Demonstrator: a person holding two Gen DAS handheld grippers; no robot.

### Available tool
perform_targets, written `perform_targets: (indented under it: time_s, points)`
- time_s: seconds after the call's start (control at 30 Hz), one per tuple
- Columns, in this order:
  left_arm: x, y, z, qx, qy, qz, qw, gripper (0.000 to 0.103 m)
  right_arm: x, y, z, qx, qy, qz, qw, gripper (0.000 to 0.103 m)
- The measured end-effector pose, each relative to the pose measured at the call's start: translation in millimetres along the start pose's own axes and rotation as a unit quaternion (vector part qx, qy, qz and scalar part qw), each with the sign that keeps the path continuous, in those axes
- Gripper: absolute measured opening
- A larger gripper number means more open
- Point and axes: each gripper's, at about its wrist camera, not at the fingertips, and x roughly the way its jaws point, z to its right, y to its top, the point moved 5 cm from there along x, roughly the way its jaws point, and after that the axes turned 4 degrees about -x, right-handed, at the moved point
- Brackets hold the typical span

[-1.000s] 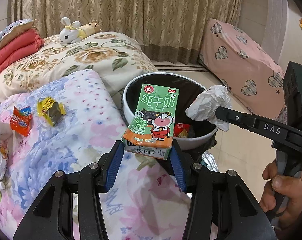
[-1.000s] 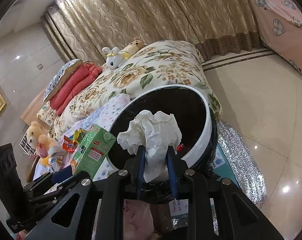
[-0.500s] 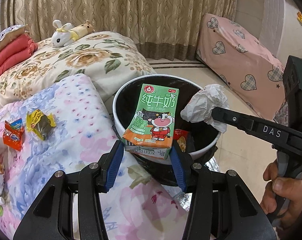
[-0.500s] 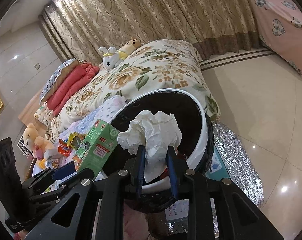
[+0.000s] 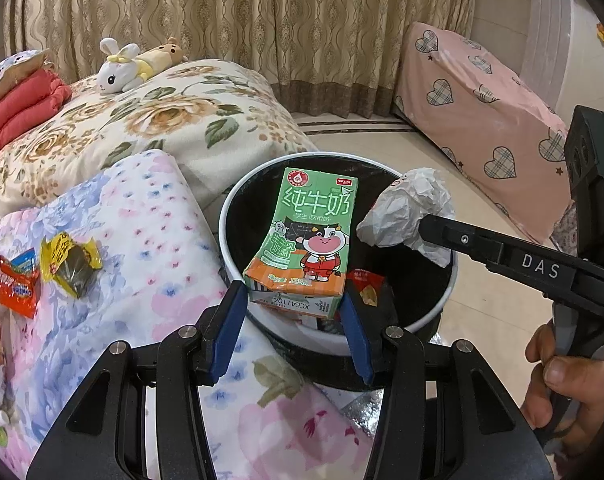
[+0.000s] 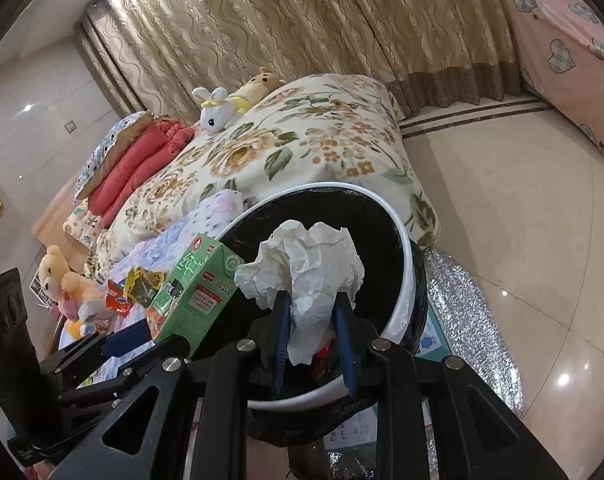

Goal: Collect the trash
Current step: 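Open both tools to drop the tissue and milk carton into the bin, then move both open tools back over the remaining trash on the bed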

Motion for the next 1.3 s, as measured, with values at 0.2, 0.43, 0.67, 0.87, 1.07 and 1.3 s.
perform_targets:
  time_s: [0.2, 0.43, 0.67, 0.87, 1.07, 1.3]
  points:
    - [5.9, 5.8, 1.6, -0.002, -0.003, -0.003, 1.0000, 0.047, 2.8, 4.8, 1.5, -0.001, -0.003, 0.001, 1.000, 0.024]
    - [8.7, 6.8, -1.2, -0.023, -0.010, -0.008, 0.9997, 0.055, 7.0, 8.7, 5.3, 0.005, -0.008, 0.000, 1.000, 0.056]
    - [-3.8, -1.7, -13.6, -0.047, -0.002, 0.003, 0.9989, 0.064, 3.4, 5.8, 0.4, 0.010, -0.001, 0.006, 1.000, 0.072]
    - [-16.3, -20.0, -37.5, -0.082, 0.011, 0.004, 0.9966, 0.067, 1.0, -1.0, -15.3, 0.005, 0.011, 0.006, 1.000, 0.077]
    - [-31.2, -46.4, -67.1, -0.119, 0.023, 0.002, 0.9927, 0.067, -1.5, -8.0, -41.4, -0.012, 0.024, 0.005, 1.000, 0.081]
    - [-49.4, -77.4, -100.3, -0.164, 0.034, 0.000, 0.9859, 0.068, 0.5, -21.1, -79.5, -0.038, 0.045, -0.002, 0.998, 0.083]
